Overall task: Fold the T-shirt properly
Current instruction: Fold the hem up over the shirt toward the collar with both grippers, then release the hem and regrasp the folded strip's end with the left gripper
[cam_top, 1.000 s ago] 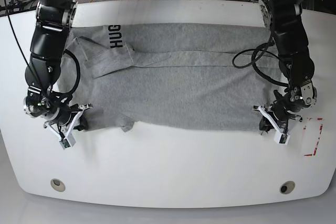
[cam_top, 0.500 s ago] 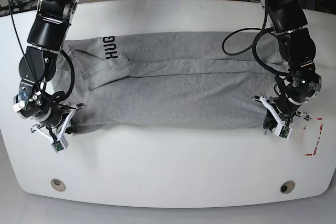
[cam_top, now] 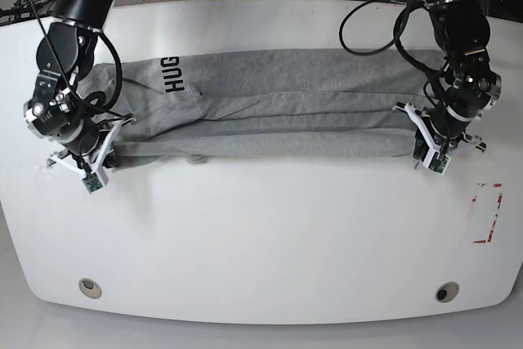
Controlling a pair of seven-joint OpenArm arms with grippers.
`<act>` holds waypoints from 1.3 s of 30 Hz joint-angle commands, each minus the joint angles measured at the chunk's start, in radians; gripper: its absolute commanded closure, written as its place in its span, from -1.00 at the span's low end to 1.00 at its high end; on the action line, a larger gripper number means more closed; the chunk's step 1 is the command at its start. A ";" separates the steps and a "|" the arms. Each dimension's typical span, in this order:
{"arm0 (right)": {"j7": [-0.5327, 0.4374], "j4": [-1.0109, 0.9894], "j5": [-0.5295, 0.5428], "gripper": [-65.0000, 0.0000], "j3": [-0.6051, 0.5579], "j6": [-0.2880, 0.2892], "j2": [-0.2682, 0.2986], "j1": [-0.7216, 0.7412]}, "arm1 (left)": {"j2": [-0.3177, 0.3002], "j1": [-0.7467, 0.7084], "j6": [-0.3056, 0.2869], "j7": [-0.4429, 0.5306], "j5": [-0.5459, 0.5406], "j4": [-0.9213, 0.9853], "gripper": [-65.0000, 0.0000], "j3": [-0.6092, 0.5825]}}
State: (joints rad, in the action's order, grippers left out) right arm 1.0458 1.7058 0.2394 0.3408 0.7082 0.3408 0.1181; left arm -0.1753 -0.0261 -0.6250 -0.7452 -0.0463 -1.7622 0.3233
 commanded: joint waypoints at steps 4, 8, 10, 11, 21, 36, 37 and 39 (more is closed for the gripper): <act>0.057 0.109 -0.004 1.00 0.122 -0.010 -0.052 -0.062 | -0.008 -0.113 0.006 0.009 -0.007 -0.098 1.00 0.004; 0.077 0.147 -0.004 1.00 0.123 -0.010 -0.075 -0.122 | -0.008 -0.182 0.006 0.009 -0.007 -0.133 1.00 0.004; 0.078 0.170 -0.010 1.00 0.142 -0.010 -0.101 -0.146 | -0.008 -0.205 0.006 0.009 -0.007 -0.141 1.00 0.004; 0.078 0.179 -0.013 1.00 0.160 -0.010 -0.116 -0.157 | -0.008 -0.216 0.006 0.009 -0.007 -0.141 1.00 0.004; 0.078 0.187 -0.013 1.00 0.202 -0.010 -0.142 -0.242 | -0.008 -0.308 0.006 0.009 -0.007 -0.147 1.00 0.004; 0.083 0.204 -0.004 -0.19 0.261 -0.010 -0.188 -0.347 | -0.008 -0.340 0.006 0.009 -0.007 -0.141 1.00 0.001; 0.086 0.214 -0.004 -0.27 0.292 -0.010 -0.199 -0.351 | -0.008 -0.340 0.006 0.009 -0.007 -0.141 1.00 0.001; 0.092 0.251 -0.004 -0.37 0.360 -0.010 -0.227 -0.351 | -0.008 -0.341 0.006 0.009 -0.007 -0.141 1.00 0.003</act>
State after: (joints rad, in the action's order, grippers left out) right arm 1.1416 1.8912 0.2306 0.6289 0.7006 0.1265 -0.2378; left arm -0.1730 -0.3691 -0.6250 -0.7544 -0.0456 -1.8862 0.3222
